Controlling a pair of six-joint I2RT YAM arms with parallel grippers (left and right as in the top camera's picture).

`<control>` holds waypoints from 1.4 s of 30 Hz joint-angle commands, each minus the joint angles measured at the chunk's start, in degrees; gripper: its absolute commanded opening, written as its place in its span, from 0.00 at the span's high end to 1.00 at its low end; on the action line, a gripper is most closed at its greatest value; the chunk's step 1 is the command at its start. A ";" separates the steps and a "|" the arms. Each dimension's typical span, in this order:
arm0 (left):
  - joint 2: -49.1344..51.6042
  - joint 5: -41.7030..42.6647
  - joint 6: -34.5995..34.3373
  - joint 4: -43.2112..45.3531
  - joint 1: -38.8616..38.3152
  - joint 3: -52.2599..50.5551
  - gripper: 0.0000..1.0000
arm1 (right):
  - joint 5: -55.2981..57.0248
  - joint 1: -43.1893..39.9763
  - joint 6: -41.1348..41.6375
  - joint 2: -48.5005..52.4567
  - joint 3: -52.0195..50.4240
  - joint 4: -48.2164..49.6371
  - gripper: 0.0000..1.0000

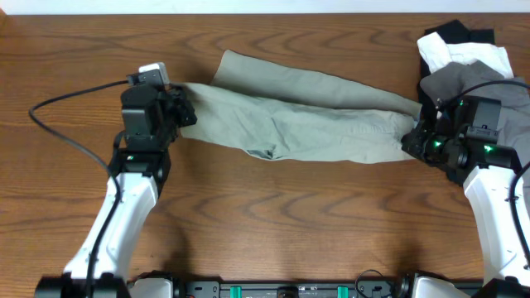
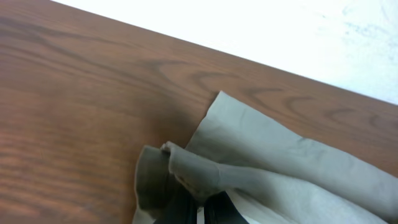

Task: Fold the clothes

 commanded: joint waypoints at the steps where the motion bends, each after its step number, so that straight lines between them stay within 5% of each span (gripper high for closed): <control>1: 3.58 0.15 0.55 3.50 -1.75 0.76 0.94 | 1.49 0.04 1.90 1.70 0.90 1.68 0.99; 29: 14.80 -4.37 0.55 19.28 -4.85 0.76 0.94 | 1.46 0.13 3.96 11.82 0.90 15.72 0.96; 35: 19.96 -4.37 0.50 24.57 -5.29 1.62 0.93 | 1.57 0.44 4.37 12.87 0.87 26.40 0.84; 38: 24.52 -4.37 0.48 22.56 -5.27 5.03 0.67 | 5.68 0.35 10.58 14.05 0.87 33.00 0.75; 42: 26.36 -4.35 0.52 11.85 -5.27 10.25 0.65 | 5.57 0.31 13.79 14.99 0.90 36.15 0.71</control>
